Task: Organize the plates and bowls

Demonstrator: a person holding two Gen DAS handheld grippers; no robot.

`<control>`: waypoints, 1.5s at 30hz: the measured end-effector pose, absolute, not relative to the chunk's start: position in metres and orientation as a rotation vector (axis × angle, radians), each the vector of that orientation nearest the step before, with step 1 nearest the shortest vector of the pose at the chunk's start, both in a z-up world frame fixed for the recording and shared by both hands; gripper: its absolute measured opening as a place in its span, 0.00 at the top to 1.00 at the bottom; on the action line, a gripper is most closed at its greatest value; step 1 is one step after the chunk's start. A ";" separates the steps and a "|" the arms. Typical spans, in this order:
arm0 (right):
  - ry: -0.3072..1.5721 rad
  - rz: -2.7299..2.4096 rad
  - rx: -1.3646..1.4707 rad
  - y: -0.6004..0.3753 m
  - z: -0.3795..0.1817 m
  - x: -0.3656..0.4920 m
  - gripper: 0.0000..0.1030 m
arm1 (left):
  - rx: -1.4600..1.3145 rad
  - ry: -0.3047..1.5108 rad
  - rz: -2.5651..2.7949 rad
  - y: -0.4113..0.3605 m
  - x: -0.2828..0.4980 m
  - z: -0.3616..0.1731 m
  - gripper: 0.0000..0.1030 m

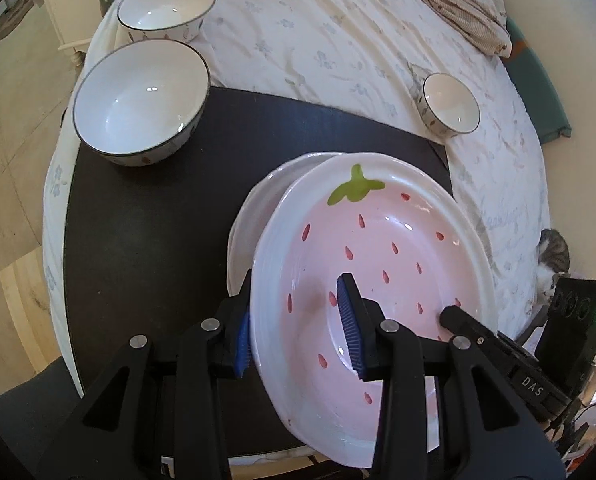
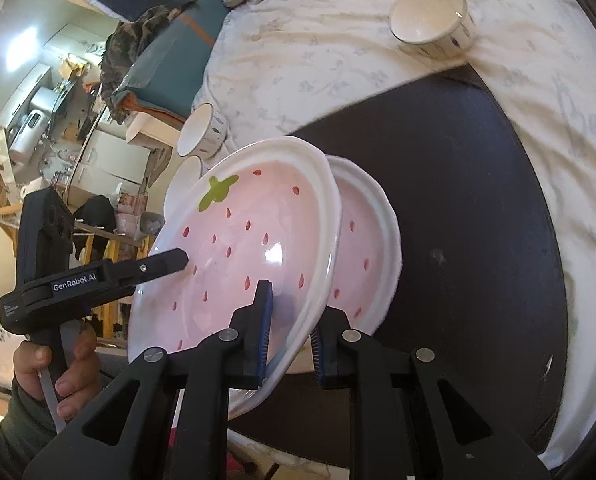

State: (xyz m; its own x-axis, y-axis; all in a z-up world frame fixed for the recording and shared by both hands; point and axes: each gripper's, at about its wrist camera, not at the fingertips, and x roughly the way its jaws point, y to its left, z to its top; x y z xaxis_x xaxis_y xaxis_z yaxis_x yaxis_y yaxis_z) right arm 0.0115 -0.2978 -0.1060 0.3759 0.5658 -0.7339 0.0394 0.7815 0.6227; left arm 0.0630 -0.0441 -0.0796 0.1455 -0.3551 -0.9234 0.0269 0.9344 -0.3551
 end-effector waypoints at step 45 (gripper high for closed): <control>1.296 0.259 0.680 -0.299 -0.165 0.046 0.76 | -0.255 1.470 -0.243 -0.048 0.077 -0.125 0.67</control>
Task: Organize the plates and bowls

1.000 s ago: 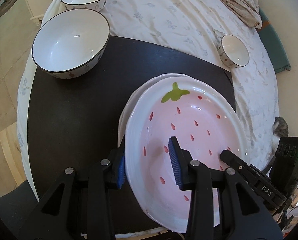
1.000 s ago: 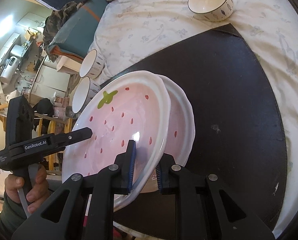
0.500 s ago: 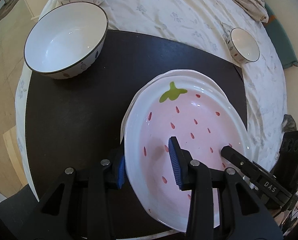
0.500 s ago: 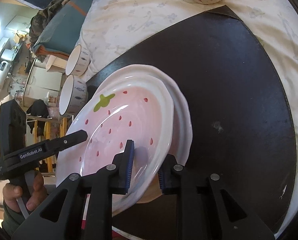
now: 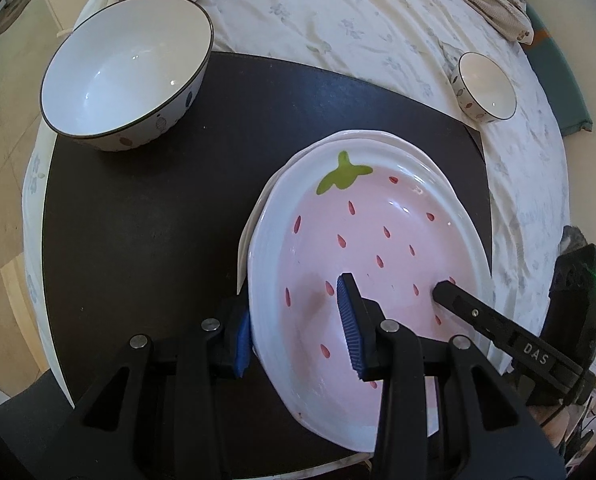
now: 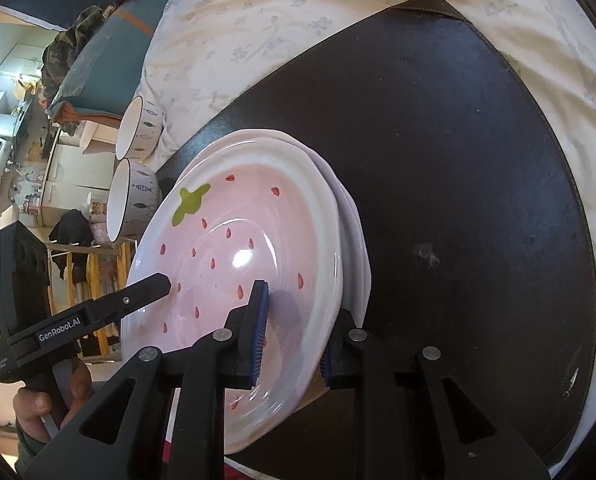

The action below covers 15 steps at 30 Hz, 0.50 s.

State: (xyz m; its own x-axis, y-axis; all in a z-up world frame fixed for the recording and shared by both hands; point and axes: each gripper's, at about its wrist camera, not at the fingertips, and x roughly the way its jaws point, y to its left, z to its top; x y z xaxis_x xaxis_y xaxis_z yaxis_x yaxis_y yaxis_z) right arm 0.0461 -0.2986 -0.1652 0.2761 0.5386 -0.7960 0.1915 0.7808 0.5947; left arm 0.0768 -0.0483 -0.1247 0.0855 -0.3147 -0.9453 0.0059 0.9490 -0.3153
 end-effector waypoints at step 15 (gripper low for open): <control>1.300 0.252 0.734 -0.300 -0.172 0.049 0.79 | -0.337 1.542 -0.259 -0.038 0.073 -0.126 0.67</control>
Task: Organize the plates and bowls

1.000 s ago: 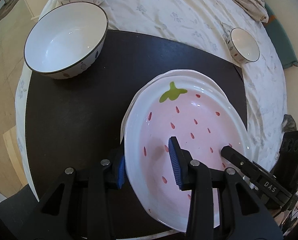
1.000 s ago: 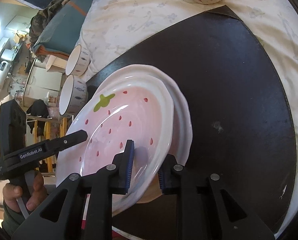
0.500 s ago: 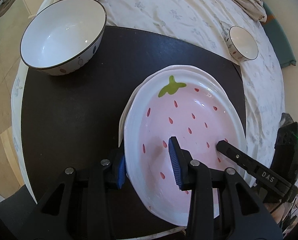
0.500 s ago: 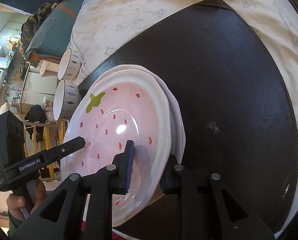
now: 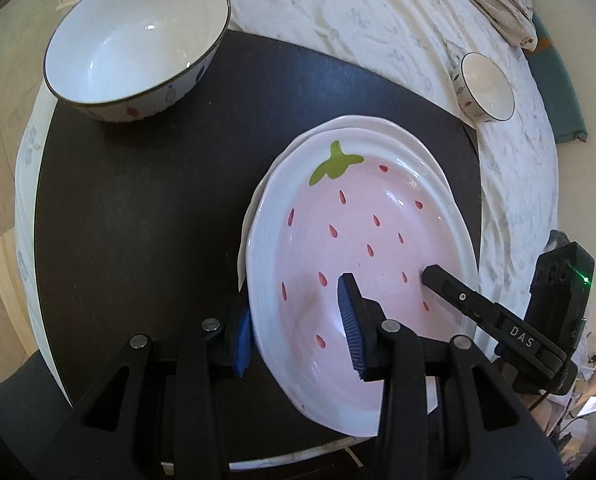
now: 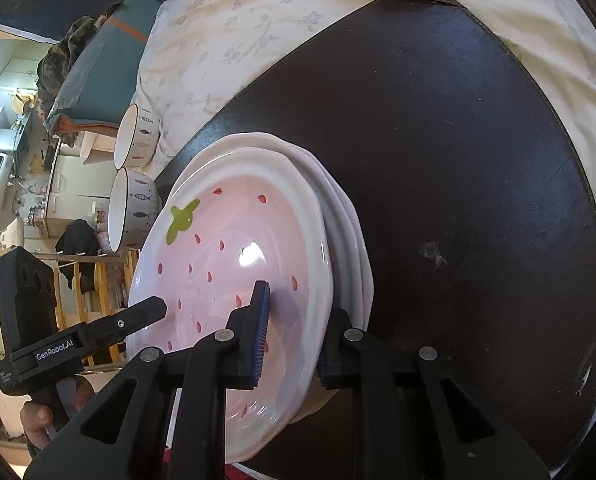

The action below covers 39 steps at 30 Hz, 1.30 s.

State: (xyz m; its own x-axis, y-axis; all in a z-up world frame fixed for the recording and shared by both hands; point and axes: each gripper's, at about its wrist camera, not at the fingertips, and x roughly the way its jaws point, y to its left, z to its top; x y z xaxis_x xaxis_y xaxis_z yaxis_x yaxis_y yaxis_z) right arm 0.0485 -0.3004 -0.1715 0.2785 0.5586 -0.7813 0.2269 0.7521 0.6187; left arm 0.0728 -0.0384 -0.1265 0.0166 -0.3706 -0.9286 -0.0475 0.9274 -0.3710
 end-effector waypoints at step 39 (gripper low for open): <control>1.309 0.225 0.546 -0.287 -0.155 0.058 0.69 | -0.155 1.652 -0.187 -0.031 0.062 -0.144 0.49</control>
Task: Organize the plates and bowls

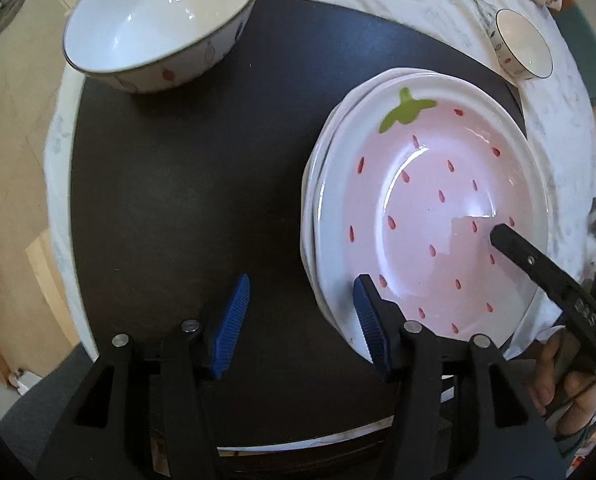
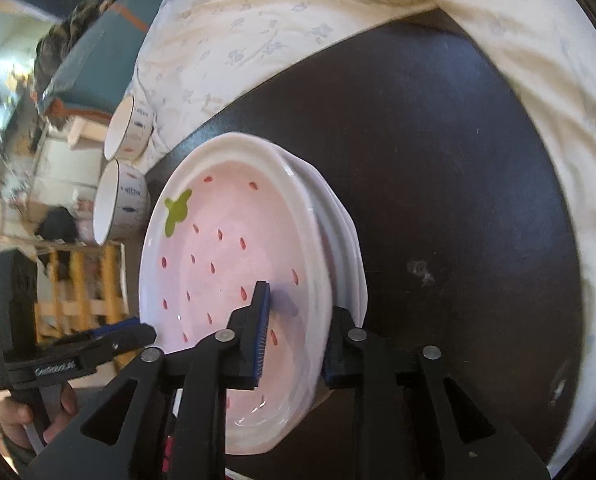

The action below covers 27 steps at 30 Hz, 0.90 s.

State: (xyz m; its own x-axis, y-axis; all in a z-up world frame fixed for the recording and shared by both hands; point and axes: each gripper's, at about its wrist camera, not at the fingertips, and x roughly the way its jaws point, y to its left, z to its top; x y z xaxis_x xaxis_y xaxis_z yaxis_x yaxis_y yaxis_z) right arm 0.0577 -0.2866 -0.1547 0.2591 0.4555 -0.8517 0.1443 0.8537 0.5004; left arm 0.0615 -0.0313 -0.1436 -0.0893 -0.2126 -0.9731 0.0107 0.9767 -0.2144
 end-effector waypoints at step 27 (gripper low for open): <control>1.261 0.006 0.305 -0.315 -0.126 0.047 0.05 | -0.087 1.569 -0.118 -0.046 0.065 -0.134 0.35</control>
State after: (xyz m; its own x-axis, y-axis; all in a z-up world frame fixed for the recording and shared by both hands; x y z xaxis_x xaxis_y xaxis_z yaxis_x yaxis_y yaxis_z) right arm 0.0469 -0.3151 -0.1259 0.3102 0.1713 -0.9351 0.1622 0.9597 0.2296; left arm 0.0652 -0.0457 -0.1339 -0.0016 -0.1300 -0.9915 0.0199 0.9913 -0.1300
